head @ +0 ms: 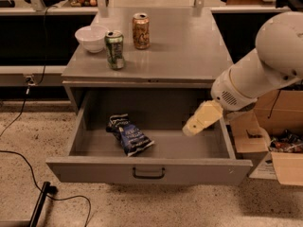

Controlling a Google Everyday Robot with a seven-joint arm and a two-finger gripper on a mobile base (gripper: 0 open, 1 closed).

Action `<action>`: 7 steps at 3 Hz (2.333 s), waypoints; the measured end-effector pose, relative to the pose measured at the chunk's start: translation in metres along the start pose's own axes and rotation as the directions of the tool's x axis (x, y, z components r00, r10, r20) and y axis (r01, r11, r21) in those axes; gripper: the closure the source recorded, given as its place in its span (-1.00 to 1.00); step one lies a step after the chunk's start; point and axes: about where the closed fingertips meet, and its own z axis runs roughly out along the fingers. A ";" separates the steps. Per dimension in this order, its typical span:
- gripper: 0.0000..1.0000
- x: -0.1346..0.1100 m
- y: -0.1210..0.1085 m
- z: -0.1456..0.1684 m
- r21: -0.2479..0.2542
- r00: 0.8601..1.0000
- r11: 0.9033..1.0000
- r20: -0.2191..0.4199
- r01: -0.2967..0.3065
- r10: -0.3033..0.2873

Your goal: Pick blue chip bag from top drawer and place on counter

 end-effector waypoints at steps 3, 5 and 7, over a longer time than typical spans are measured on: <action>-1.00 -0.003 0.010 0.036 -0.018 0.988 0.991 0.076 -0.132 0.133; -1.00 -0.041 -0.002 0.116 0.090 0.959 0.967 0.181 -0.238 0.219; -1.00 -0.085 -0.029 0.162 0.233 0.966 0.957 0.230 -0.173 0.118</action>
Offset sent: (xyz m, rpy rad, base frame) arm 0.0154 0.0050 0.0043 0.0283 -0.0447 -0.0387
